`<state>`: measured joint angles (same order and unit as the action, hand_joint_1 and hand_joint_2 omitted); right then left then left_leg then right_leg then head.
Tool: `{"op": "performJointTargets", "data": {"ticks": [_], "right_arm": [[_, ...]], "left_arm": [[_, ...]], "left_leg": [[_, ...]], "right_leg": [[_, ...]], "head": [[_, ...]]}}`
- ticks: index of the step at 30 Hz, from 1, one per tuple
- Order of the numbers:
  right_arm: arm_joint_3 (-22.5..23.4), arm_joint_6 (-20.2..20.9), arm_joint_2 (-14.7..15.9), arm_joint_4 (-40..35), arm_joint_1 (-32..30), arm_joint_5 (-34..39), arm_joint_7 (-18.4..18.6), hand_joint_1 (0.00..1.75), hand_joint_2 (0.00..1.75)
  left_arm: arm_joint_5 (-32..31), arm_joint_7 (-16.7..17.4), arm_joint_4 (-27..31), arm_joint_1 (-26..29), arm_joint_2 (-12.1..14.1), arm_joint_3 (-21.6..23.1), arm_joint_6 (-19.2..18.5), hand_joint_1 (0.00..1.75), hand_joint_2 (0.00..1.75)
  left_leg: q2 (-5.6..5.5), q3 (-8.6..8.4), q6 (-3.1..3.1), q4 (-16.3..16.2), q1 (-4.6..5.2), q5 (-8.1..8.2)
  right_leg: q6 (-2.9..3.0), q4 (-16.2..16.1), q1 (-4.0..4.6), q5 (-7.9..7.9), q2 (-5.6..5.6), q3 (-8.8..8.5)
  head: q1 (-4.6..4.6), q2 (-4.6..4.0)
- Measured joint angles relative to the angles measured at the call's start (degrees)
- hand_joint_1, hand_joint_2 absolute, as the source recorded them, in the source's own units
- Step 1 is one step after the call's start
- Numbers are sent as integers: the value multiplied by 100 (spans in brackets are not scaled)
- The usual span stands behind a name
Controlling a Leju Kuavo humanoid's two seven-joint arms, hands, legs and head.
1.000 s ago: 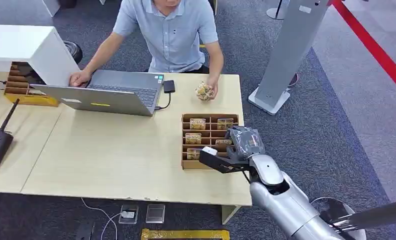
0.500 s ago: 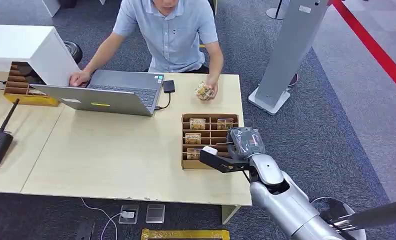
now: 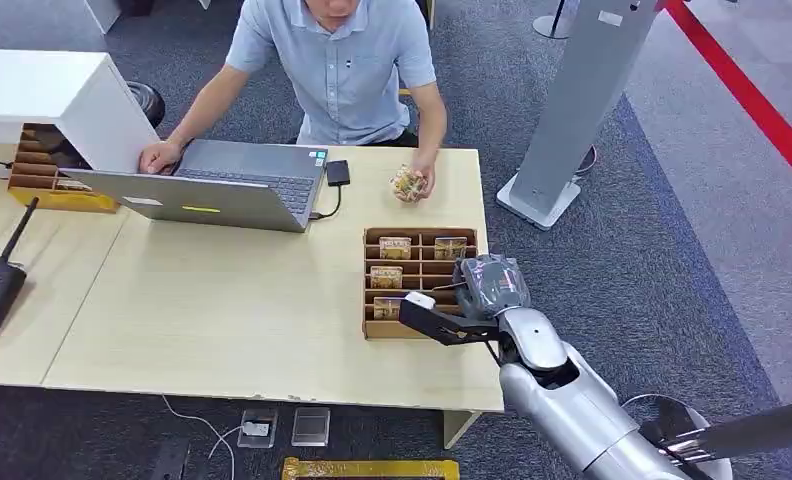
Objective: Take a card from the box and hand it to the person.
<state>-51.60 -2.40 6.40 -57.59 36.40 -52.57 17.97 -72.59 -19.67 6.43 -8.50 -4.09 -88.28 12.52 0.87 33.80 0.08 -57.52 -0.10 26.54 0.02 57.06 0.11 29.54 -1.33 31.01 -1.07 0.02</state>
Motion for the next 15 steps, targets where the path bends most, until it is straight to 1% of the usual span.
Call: {"op": "performJointTargets", "data": {"ticks": [10,13,15], "right_arm": [[2,2,0,-2,13,57,4,173,175],[42,24,7,-37,53,188,105,173,175],[90,13,46,-147,115,328,247,173,175]], "left_arm": [[31,92,0,1,0,0,17,0,175],[46,107,0,2,0,0,28,0,175],[85,114,0,2,0,0,37,0,175]], "left_leg": [[0,0,0,0,0,0],[0,0,0,0,0,0],[0,0,0,0,0,0]], "right_leg": [[0,0,0,0,0,0],[0,0,0,0,0,0],[0,0,0,-1,0,1]], "head": [[0,0],[0,2],[-2,0]]}}
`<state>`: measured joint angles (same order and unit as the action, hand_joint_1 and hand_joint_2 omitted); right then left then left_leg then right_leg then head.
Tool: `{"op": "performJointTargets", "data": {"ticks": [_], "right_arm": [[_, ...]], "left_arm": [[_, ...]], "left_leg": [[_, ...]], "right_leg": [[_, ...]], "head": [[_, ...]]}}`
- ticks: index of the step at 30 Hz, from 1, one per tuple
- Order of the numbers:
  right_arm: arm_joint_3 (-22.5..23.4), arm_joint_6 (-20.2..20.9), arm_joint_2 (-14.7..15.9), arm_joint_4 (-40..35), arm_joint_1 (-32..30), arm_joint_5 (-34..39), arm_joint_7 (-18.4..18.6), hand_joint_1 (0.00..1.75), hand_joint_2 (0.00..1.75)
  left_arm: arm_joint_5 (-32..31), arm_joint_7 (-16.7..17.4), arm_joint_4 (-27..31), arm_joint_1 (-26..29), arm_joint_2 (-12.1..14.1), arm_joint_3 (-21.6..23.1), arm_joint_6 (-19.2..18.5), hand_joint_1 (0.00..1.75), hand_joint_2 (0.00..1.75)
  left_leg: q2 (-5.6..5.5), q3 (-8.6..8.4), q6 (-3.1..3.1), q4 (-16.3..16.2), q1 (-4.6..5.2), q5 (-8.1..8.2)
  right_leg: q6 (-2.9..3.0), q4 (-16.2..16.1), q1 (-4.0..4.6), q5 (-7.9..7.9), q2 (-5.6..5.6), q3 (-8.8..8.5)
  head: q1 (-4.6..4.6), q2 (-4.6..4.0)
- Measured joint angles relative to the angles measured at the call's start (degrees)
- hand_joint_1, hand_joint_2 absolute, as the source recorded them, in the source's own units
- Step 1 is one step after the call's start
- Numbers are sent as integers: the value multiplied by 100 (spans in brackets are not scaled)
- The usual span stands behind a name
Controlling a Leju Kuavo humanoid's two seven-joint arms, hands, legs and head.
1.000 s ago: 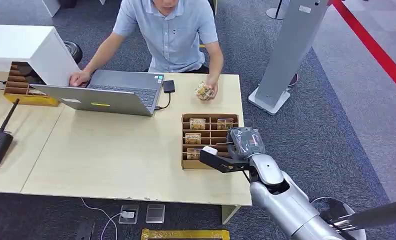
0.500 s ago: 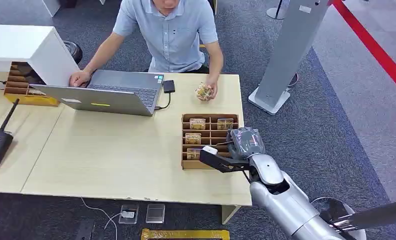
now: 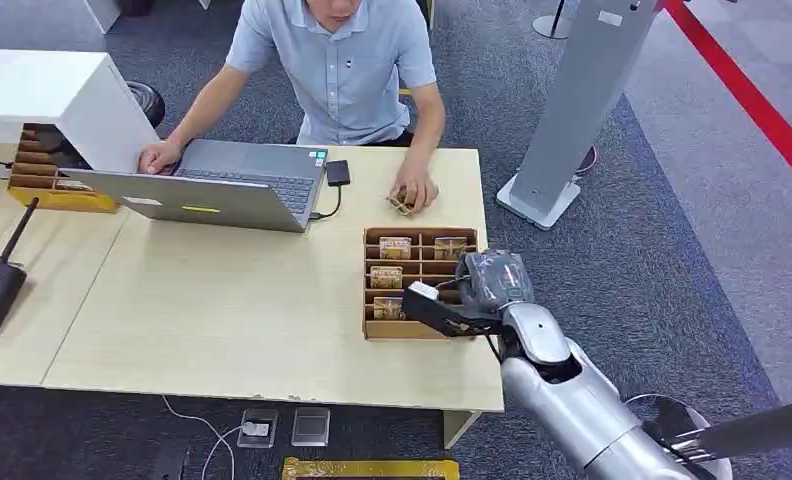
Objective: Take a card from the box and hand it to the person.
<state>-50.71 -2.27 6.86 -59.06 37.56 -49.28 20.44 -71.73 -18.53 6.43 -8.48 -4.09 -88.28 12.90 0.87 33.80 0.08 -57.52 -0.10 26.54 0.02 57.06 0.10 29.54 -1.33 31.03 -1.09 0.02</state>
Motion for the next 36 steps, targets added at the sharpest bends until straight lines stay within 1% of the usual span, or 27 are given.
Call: {"op": "performJointTargets", "data": {"ticks": [6,9,12,14,16,21,23,25,28,30,32,36], "right_arm": [[291,-111,184,-385,190,260,337,173,175],[395,-87,290,-645,192,362,465,173,175],[640,-22,450,-1035,274,441,601,173,175],[774,7,503,-1237,339,474,655,173,175],[813,33,538,-1322,364,476,666,173,175],[938,31,566,-1538,394,520,609,173,175],[959,-46,566,-1538,410,546,524,173,175],[966,-219,553,-1530,435,553,369,173,175],[1021,-810,450,-1320,584,642,-131,173,175],[1058,-1197,335,-1005,760,736,-515,173,175],[1062,-1514,247,-724,922,773,-815,173,175],[1075,-2016,32,-80,1193,778,-1235,173,175]], "left_arm": [[79,17,0,6,2,0,24,0,175],[111,22,0,11,2,0,31,0,175],[188,63,0,20,2,0,37,0,175],[208,74,0,20,2,0,42,0,175],[240,87,0,17,0,0,42,0,175],[267,92,0,17,-2,0,46,0,175],[269,92,0,17,-2,0,46,0,175],[269,92,0,15,-4,0,42,0,175],[247,65,0,14,-7,0,22,0,175],[192,22,0,11,-11,0,-22,0,175],[151,-22,0,12,-22,0,-33,0,175],[72,-46,0,2,-37,0,-81,0,175]], "left_leg": [[1,-2,0,0,0,0],[0,0,0,-1,1,0],[0,0,0,-1,1,0],[1,0,0,-1,1,0],[2,-1,0,-1,1,0],[1,0,0,-1,1,0],[1,0,0,-1,1,0],[1,2,0,-1,1,0],[1,3,0,-1,1,0],[1,2,0,-1,1,0],[0,2,0,-1,1,0],[0,2,0,-1,1,-1]], "right_leg": [[-1,0,-1,-1,1,-1],[-3,0,-1,-3,1,1],[-3,0,-1,-3,0,2],[-3,0,-1,-3,3,2],[-3,-1,-1,-3,3,1],[-3,0,-1,-3,3,0],[-3,0,-1,-3,3,0],[-3,0,-1,-3,3,0],[-3,1,-1,-3,3,0],[-3,1,-1,-3,3,0],[-3,1,-1,-3,2,-1],[-3,1,0,-3,2,-1]], "head": [[4,0],[0,0],[2,2],[2,0],[2,2],[2,0],[2,0],[2,0],[2,0],[0,0],[2,0],[2,0]]}}
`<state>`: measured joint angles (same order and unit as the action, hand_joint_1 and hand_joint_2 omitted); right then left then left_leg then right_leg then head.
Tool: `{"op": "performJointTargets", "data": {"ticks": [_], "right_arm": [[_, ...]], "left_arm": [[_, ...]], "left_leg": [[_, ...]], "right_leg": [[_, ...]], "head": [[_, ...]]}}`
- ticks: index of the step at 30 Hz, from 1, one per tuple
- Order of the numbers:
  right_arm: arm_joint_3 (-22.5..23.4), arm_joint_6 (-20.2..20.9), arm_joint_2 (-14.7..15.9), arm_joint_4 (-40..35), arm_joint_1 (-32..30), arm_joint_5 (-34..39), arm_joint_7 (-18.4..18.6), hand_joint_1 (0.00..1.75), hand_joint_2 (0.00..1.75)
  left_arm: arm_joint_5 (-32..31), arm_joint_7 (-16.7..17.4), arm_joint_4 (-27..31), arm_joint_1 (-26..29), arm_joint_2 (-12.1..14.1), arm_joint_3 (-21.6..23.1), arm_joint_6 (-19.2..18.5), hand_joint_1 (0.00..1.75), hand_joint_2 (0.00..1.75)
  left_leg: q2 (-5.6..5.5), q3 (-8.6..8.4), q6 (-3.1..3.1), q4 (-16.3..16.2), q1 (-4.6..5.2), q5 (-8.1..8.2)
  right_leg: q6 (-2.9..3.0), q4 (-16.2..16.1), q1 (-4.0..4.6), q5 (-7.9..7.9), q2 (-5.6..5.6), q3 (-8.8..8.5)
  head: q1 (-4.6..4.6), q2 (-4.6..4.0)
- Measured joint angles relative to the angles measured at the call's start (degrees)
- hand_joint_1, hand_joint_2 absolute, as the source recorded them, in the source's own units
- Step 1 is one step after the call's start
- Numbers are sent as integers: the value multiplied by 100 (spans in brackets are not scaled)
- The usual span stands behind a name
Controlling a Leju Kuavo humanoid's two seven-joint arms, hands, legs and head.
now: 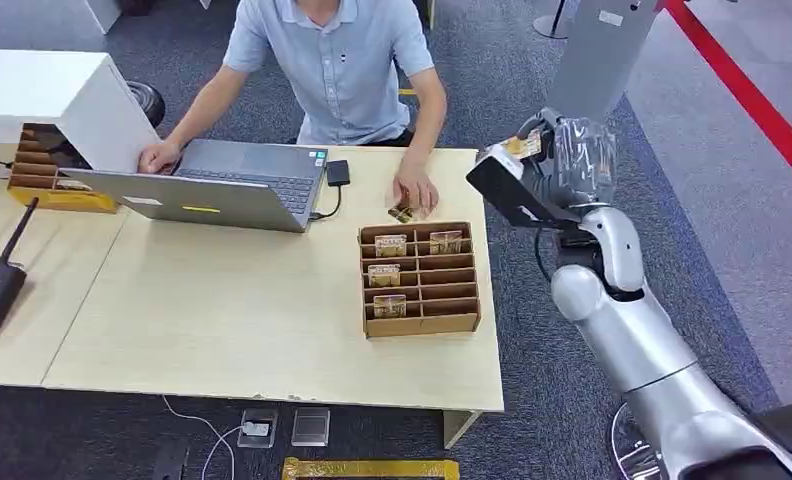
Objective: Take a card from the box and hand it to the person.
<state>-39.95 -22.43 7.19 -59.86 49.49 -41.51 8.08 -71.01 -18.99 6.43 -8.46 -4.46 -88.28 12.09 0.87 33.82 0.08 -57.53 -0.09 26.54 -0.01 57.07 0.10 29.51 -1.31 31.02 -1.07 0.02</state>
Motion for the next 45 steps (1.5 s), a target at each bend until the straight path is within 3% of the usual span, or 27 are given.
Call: {"op": "performJointTargets", "data": {"ticks": [15,25,26,30,31,42,45], "right_arm": [[13,-452,-492,1553,412,-181,-205,173,175],[-26,-472,-765,2509,565,-317,-137,173,175],[-26,-472,-776,2546,566,-326,-139,0,175],[-26,-470,-809,2666,568,-337,-140,0,175],[-26,-469,-817,2688,570,-330,-144,0,175],[-26,-463,-857,2832,566,-73,-253,0,175],[0,-282,-857,2817,524,429,-510,0,175]], "left_arm": [[-98,26,0,-52,-31,2,6,0,175],[-100,31,0,-38,-39,0,44,0,175],[-100,31,0,-38,-39,2,44,0,175],[-114,9,0,-37,-46,2,44,0,175],[-114,9,0,-35,-46,2,44,0,0],[-46,9,0,-20,-48,0,81,0,0],[24,9,0,-18,-48,0,105,0,0]], "left_leg": [[0,1,0,0,0,0],[-1,2,0,0,0,0],[0,2,0,0,0,0],[0,1,0,0,0,0],[0,1,0,0,0,0],[0,1,0,0,0,0],[0,0,0,0,0,0]], "right_leg": [[0,0,0,0,0,2],[0,0,0,0,0,3],[0,-1,0,0,0,3],[0,-1,0,0,0,3],[0,0,0,0,0,3],[0,0,0,0,0,3],[0,-1,0,0,0,2]], "head": [[0,0],[0,0],[0,0],[0,0],[0,0],[0,0],[0,0]]}}
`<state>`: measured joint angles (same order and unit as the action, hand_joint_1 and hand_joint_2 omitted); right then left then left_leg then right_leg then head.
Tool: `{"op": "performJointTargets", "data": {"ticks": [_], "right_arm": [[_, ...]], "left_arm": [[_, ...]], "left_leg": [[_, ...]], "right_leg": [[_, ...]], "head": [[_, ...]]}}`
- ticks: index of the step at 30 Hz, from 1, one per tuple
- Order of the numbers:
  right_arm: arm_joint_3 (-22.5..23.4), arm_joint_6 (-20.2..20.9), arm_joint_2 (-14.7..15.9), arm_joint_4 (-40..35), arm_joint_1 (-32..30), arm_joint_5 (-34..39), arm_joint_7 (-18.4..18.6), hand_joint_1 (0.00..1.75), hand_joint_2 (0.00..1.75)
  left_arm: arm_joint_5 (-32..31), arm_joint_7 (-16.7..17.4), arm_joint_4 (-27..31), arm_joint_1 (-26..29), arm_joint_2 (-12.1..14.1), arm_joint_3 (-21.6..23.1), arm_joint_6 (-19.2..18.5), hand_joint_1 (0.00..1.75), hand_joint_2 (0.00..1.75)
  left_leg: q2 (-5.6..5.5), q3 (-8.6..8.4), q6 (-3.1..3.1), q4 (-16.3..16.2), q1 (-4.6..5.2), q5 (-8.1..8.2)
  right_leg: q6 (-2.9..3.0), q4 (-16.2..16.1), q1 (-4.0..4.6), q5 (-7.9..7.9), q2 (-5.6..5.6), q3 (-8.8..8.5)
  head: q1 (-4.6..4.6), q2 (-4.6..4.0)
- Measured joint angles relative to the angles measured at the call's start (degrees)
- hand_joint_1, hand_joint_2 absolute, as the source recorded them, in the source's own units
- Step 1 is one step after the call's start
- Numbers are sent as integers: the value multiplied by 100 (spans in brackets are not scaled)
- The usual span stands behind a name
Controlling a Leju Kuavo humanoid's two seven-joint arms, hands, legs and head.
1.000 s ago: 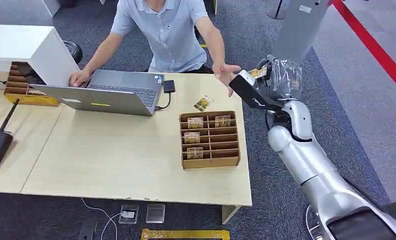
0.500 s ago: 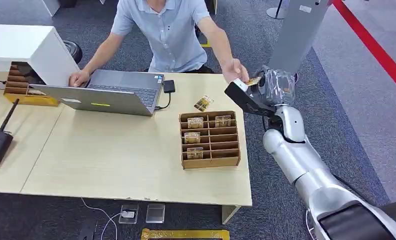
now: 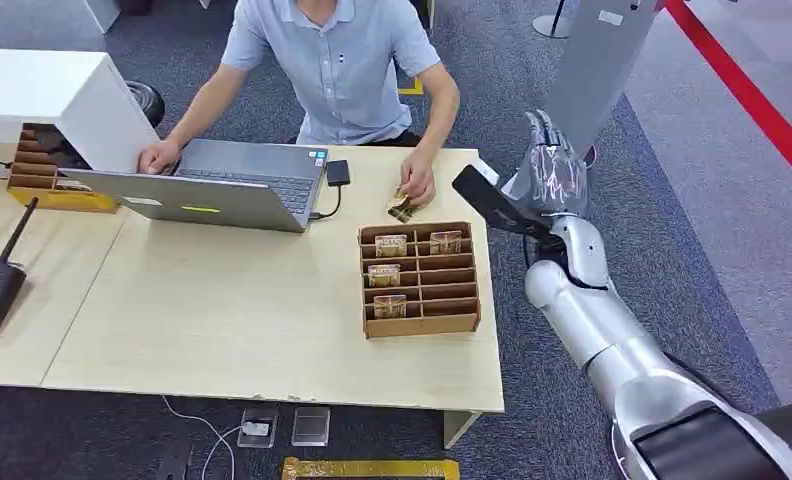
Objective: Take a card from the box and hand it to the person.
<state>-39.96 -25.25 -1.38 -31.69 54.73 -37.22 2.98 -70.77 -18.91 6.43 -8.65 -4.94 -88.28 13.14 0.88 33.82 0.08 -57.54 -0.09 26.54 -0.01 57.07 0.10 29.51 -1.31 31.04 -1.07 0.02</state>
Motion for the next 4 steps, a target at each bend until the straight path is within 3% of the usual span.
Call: {"op": "performJointTargets", "data": {"ticks": [1,4], "right_arm": [[55,349,2,-114,-112,674,-274,0,175],[147,554,7,-282,-284,1118,-455,0,175]], "left_arm": [[41,0,0,4,0,0,4,0,0],[70,0,0,9,2,0,4,0,0]], "left_leg": [[0,-1,0,0,0,0],[0,0,0,0,0,0]], "right_leg": [[0,0,0,0,0,0],[0,0,0,0,0,0]], "head": [[0,0],[0,0]]}}
